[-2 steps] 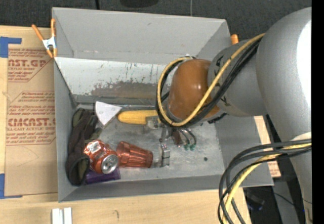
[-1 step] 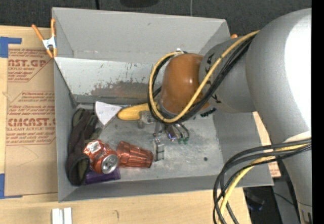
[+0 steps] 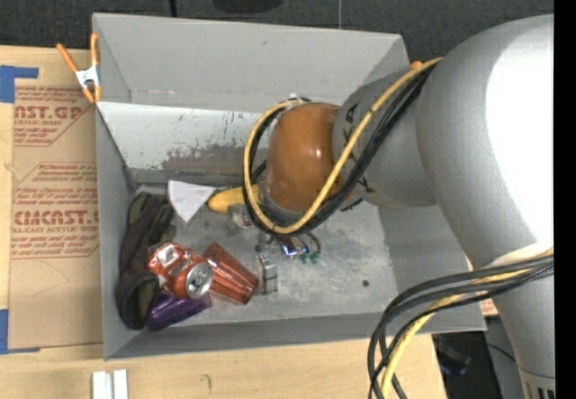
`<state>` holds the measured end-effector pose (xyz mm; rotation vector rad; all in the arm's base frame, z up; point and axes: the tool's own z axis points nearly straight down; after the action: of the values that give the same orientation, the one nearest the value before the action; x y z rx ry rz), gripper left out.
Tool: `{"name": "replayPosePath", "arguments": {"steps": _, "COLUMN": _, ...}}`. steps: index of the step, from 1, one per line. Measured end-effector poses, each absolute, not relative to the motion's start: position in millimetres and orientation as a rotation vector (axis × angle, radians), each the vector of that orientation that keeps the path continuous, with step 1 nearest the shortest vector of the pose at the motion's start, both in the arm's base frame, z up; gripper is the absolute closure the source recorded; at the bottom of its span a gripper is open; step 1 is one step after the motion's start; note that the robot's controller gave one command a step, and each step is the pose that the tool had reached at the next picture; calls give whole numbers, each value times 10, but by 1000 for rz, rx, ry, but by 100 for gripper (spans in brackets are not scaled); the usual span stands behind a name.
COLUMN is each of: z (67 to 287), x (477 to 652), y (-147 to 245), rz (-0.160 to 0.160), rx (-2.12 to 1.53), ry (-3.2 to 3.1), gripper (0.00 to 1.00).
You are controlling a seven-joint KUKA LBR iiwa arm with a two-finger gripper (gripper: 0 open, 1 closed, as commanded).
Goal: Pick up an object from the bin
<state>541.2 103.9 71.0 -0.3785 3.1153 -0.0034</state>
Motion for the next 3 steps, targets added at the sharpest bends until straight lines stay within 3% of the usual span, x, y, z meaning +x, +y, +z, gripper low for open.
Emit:
{"name": "replayPosePath", "arguments": {"steps": 1, "z": 697, "x": 5226, "y": 1261, "rz": -3, "rx": -748, "ry": 3050, "gripper": 100}}
{"name": "replayPosePath", "arguments": {"steps": 2, "z": 697, "x": 5226, "y": 1261, "rz": -3, "rx": -748, "ry": 3050, "gripper": 100}}
{"name": "replayPosePath", "arguments": {"steps": 3, "z": 1077, "x": 5059, "y": 1181, "rz": -1, "rx": -762, "ry": 3057, "gripper": 100}}
